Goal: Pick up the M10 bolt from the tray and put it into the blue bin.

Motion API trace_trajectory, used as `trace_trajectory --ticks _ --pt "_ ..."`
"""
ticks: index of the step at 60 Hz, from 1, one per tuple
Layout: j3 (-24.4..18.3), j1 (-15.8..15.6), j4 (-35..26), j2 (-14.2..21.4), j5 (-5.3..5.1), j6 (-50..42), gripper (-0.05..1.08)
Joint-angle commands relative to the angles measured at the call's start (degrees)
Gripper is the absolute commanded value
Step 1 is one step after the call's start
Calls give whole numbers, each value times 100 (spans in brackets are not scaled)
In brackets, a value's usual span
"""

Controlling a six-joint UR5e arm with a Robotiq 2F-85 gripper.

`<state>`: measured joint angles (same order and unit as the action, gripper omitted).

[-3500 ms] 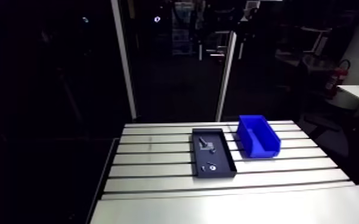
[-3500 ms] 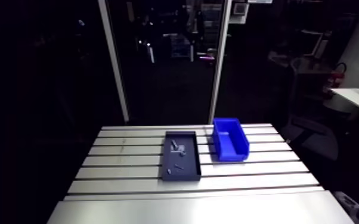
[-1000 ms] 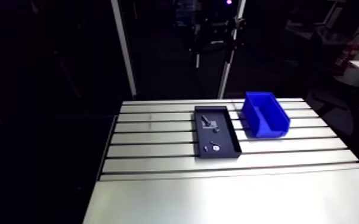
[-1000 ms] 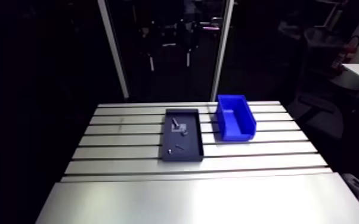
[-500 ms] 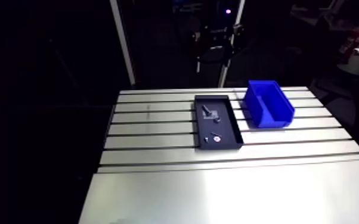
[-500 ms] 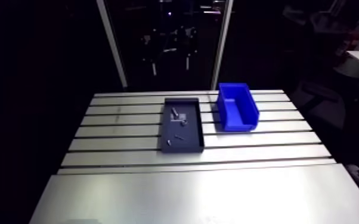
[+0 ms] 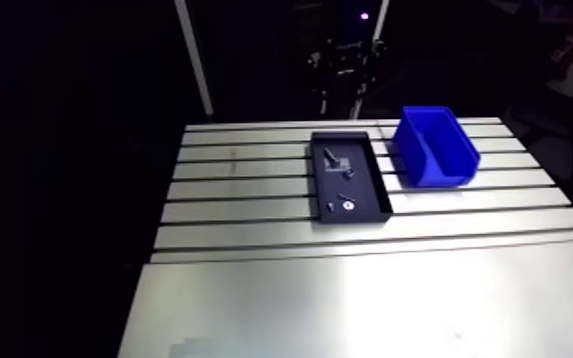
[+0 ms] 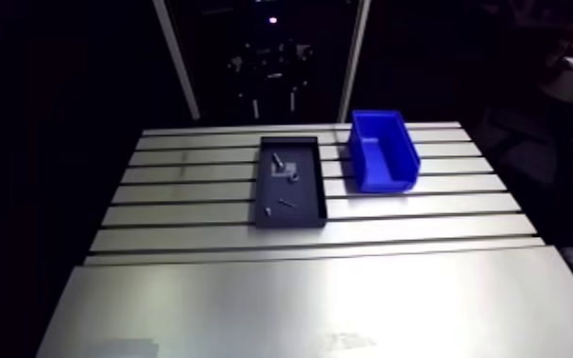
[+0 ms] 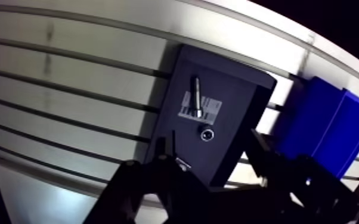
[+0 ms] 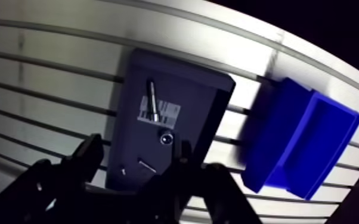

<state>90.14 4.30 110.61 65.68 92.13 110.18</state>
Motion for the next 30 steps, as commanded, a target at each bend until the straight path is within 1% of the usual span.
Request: trace_trajectory --ticks 1,2,7,11,13,18,20,22,24,30 --pt "34 9 18 -171 11 112 43" --pt "42 2 18 -189 11 114 45" --pt "35 10 27 -240 11 114 45" --pt "42 10 27 -278 11 121 47" --pt "43 10 27 -320 11 162 50" --pt "43 18 27 -404 11 200 51" --pt "43 19 34 -444 11 219 53" --pt "43 19 34 -444 11 219 53" --pt "43 19 105 -479 11 227 56" --pt "76 27 307 -525 19 228 58"
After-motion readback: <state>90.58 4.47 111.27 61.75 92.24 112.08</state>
